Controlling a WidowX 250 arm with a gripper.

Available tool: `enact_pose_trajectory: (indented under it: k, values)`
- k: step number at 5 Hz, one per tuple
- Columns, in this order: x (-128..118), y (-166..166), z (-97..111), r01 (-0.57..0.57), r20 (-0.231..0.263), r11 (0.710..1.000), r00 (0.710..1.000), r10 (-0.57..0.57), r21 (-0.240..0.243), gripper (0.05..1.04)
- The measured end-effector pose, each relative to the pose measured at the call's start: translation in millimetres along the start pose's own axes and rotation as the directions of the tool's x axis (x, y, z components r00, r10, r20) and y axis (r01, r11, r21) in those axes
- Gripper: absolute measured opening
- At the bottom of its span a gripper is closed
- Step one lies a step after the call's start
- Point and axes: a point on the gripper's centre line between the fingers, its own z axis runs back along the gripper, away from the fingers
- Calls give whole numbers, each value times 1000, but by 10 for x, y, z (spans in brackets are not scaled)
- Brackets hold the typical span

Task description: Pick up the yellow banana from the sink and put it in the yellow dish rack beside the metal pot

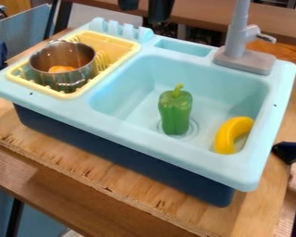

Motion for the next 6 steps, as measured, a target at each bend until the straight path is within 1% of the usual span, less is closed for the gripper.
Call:
enact_pose_trajectory:
  k: [1,2,3,4,5,6]
  values:
    - [24,-6,-111,-3,-30,1000,1000,2,-12,1000]
    - [144,-375,-277,83,-53,996,995,-84,-11,1000]
    - [260,-802,-417,183,-36,983,982,-183,-5,1000]
    - [203,-889,-484,174,19,985,984,-175,17,1000]
    - [172,-1030,-701,189,55,981,980,-192,47,1000]
    - [166,-1044,-841,184,65,982,980,-186,37,1000]
